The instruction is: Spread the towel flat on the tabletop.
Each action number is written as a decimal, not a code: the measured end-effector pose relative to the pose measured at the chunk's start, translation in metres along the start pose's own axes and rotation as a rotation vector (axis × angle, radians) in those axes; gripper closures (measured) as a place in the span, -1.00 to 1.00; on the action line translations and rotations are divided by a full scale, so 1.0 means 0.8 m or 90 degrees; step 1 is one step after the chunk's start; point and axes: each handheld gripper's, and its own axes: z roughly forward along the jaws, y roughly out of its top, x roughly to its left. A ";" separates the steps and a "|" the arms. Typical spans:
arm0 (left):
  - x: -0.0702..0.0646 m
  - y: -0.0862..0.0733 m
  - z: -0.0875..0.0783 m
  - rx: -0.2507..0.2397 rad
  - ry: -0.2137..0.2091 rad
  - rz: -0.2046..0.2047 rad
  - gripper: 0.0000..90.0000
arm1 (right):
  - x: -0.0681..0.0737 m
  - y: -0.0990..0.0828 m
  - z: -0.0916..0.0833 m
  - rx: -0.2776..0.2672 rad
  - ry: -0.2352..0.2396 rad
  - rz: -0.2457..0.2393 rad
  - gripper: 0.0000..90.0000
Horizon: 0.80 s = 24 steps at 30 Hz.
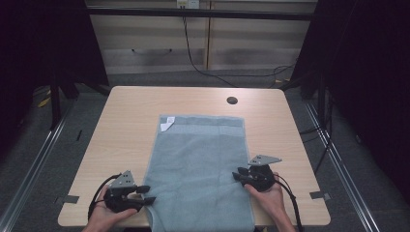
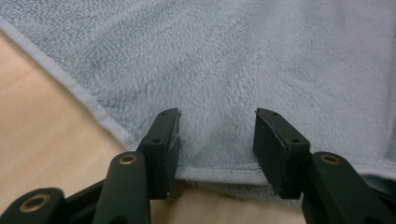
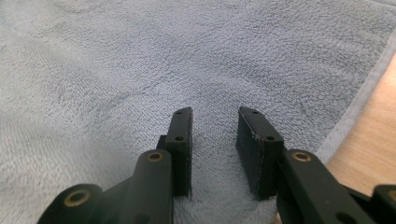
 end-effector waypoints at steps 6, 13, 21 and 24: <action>0.009 -0.008 -0.014 -0.002 0.004 -0.009 -0.02 | 0.003 0.002 0.001 0.004 0.002 -0.004 0.38; 0.046 0.025 -0.002 -0.059 0.018 -0.077 0.14 | 0.004 0.006 0.006 0.009 0.000 -0.019 0.28; 0.060 0.041 0.036 -0.025 0.062 -0.053 0.27 | 0.001 0.016 0.019 0.003 0.004 -0.010 0.31; 0.058 0.036 0.033 -0.030 0.066 -0.048 0.29 | 0.000 0.020 0.024 0.001 0.005 -0.013 0.31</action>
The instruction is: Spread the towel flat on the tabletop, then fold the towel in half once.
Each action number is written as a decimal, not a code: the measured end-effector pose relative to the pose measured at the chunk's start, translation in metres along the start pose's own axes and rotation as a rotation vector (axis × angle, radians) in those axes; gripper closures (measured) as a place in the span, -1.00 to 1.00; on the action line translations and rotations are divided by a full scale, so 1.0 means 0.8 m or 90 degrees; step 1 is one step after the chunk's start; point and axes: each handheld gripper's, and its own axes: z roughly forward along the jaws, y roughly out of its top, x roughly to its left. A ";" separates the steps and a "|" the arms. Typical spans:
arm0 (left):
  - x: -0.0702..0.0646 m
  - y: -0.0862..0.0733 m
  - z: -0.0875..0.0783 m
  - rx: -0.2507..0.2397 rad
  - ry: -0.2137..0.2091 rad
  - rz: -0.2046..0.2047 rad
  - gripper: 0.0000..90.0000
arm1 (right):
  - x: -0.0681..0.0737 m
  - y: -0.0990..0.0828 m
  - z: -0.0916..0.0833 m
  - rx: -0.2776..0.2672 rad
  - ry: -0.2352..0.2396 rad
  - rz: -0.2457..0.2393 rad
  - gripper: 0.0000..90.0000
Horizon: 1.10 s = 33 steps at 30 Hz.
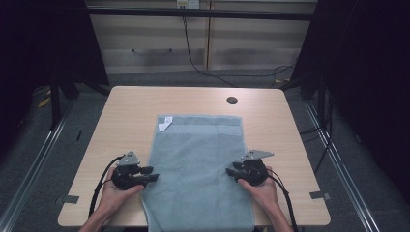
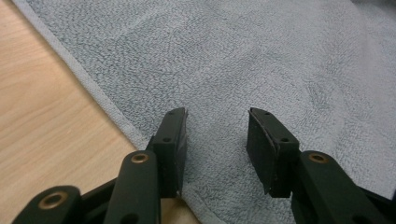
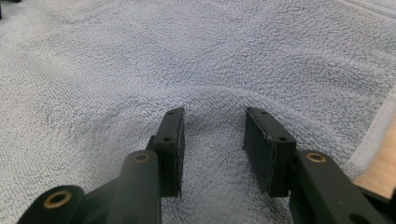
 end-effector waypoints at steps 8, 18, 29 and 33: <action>-0.013 -0.015 -0.015 -0.001 -0.009 0.004 0.29 | 0.010 -0.004 -0.004 0.005 0.010 -0.007 0.30; -0.028 -0.024 -0.024 0.006 -0.025 -0.010 0.30 | 0.024 -0.024 -0.033 0.034 0.030 -0.028 0.31; -0.002 0.002 -0.017 -0.028 -0.009 -0.046 0.17 | 0.005 -0.007 -0.035 -0.010 0.018 0.002 0.24; 0.012 0.016 -0.008 -0.030 0.001 -0.056 0.15 | -0.008 0.008 -0.025 -0.009 0.009 -0.002 0.24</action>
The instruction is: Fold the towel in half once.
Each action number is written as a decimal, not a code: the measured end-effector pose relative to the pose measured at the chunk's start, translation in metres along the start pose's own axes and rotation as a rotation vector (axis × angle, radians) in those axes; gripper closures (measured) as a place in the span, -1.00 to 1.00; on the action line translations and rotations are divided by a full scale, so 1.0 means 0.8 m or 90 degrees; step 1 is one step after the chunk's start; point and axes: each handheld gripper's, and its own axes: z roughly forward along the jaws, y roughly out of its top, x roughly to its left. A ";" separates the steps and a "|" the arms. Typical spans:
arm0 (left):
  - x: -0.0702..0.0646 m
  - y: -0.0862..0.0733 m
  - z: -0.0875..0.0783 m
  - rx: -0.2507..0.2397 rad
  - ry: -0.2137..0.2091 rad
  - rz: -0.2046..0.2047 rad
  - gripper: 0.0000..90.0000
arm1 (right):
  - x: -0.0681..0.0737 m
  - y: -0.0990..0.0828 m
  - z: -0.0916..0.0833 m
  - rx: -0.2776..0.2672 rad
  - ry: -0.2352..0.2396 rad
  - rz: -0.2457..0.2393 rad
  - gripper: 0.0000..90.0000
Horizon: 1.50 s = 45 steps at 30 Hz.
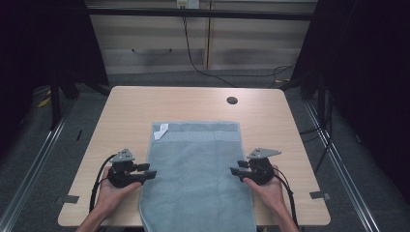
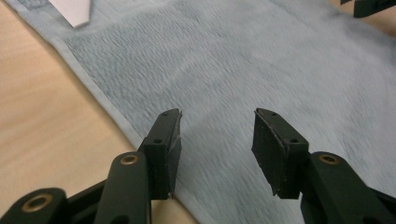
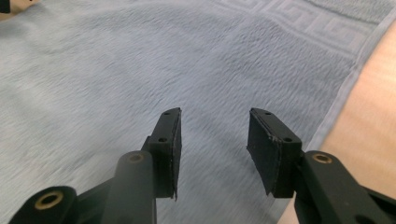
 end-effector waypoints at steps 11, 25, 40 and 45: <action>0.031 0.029 0.047 0.029 0.036 -0.013 0.18 | -0.029 0.036 0.057 0.039 -0.031 0.006 0.23; -0.009 -0.015 0.011 0.026 -0.005 0.034 0.23 | 0.011 -0.008 0.022 0.028 0.005 -0.027 0.23; -0.032 -0.041 -0.015 0.035 -0.038 0.030 0.35 | 0.028 -0.020 -0.010 0.016 0.038 -0.015 0.27; -0.030 -0.041 -0.014 0.030 -0.042 0.032 0.35 | -0.023 0.026 0.009 -0.001 -0.016 0.004 0.27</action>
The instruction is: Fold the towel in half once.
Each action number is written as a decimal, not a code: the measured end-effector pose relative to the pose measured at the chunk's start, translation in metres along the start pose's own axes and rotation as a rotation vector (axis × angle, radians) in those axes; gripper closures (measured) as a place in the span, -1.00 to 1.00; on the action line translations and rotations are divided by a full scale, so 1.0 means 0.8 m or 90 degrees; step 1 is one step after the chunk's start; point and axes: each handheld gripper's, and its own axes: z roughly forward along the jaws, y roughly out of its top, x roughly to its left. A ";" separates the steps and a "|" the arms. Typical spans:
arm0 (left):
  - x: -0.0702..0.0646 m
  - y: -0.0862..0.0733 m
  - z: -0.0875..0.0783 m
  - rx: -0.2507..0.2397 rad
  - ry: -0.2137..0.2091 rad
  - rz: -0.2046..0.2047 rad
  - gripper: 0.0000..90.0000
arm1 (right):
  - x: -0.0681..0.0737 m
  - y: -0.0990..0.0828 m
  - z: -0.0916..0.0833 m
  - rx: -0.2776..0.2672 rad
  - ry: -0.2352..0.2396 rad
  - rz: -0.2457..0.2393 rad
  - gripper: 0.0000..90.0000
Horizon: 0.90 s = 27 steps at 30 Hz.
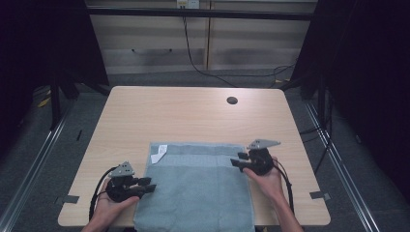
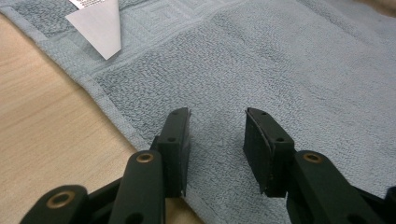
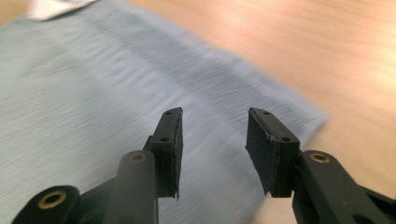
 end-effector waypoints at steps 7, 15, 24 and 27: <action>0.000 0.000 -0.001 0.002 0.001 0.000 0.34 | -0.050 0.021 0.038 0.030 -0.045 0.041 0.28; 0.012 0.009 -0.008 -0.012 0.006 -0.024 0.25 | -0.063 0.024 0.048 0.060 -0.081 0.038 0.34; 0.070 0.046 -0.022 -0.032 0.067 -0.049 0.14 | -0.054 0.015 0.048 0.052 -0.056 0.028 0.83; 0.098 0.060 -0.009 -0.050 0.067 -0.089 0.14 | -0.053 0.016 0.048 0.050 -0.051 0.025 0.88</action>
